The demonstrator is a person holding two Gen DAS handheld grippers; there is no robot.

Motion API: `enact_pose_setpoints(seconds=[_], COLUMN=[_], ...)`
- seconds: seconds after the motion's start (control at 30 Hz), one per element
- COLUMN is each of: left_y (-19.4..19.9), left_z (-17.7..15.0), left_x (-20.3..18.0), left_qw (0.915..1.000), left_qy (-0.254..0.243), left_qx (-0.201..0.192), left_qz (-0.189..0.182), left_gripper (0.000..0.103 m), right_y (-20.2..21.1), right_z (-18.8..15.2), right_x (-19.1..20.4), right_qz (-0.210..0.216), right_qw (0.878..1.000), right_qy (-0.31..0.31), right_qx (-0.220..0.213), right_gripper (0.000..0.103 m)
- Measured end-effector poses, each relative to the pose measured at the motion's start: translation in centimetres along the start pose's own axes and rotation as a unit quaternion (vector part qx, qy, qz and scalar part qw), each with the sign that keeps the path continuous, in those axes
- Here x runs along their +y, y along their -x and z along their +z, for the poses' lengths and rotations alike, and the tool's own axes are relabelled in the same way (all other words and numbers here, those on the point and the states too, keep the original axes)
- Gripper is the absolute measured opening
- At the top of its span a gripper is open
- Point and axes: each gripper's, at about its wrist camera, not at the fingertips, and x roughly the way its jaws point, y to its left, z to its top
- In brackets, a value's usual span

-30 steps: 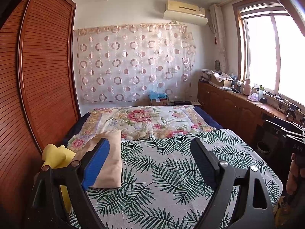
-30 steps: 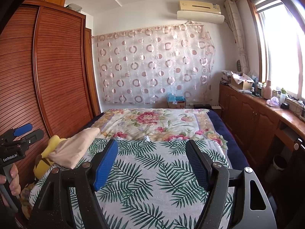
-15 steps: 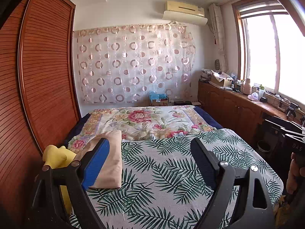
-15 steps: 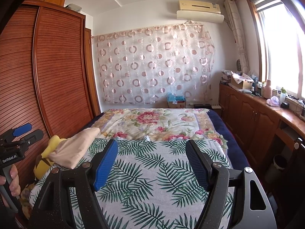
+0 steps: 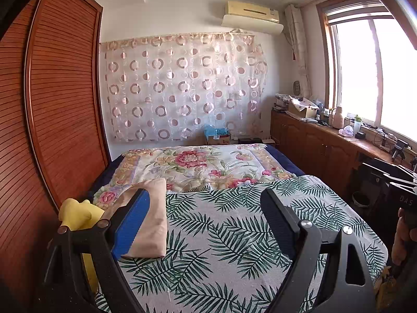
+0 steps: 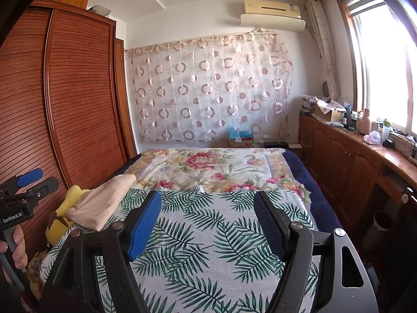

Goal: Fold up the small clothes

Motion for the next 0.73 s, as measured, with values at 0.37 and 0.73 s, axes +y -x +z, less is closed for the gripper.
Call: enact_pose_setpoints(seconds=[0.37,0.73], left_y=[0.01,-0.07], left_z=[-0.08,-0.25], left_x=[-0.03,-0.08], left_qw=[1.0,1.0], left_qy=[0.0,-0.001], left_qx=[0.0,0.0], left_qz=[0.0,0.0], left_gripper=[0.087,0.087], right_y=[-0.01,-0.06], right_z=[-0.04,0.01], right_x=[-0.11,-0.14], right_qz=[0.0,0.0], right_qw=[1.0,1.0], right_qy=[0.001,0.0], right_qx=[0.0,-0.001], right_gripper=[0.075,0.075])
